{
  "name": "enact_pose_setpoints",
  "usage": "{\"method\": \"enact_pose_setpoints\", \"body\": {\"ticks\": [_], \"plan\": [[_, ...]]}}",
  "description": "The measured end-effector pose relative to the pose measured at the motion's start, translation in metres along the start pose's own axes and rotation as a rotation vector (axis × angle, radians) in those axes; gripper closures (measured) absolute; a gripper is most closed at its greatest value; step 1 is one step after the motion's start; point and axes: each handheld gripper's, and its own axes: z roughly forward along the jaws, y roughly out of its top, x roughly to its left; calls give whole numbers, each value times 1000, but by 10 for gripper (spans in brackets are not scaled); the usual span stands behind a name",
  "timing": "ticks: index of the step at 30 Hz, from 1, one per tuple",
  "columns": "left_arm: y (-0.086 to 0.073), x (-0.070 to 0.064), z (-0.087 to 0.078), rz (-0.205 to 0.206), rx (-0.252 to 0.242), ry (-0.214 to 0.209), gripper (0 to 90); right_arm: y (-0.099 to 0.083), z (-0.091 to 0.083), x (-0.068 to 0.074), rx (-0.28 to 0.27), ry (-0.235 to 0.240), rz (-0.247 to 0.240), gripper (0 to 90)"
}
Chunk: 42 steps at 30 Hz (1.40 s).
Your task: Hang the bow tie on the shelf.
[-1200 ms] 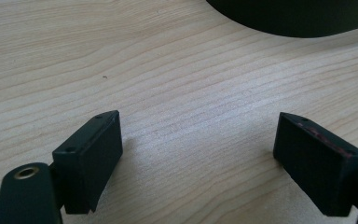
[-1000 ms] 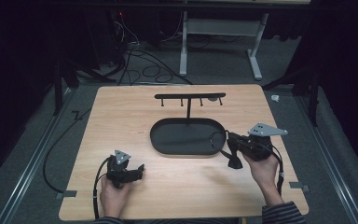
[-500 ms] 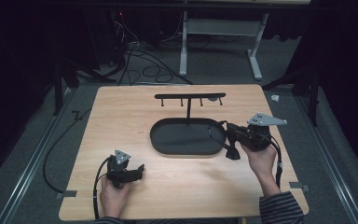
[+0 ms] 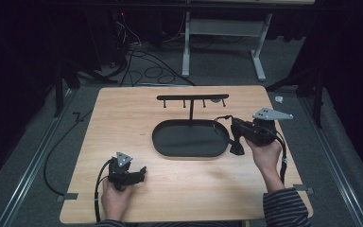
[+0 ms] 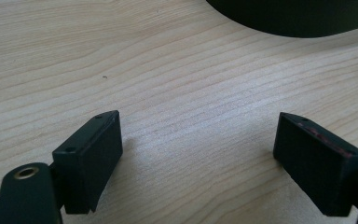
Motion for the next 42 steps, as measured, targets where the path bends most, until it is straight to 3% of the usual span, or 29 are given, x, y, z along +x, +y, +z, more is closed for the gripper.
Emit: {"method": "enact_pose_setpoints", "body": {"ticks": [29,42], "plan": [[0,0,0,0,0,0,160,28,15,-19,-33,-42,37,875],[0,0,0,0,1,-2,160,33,28,-30,-15,-81,55,876]]}}
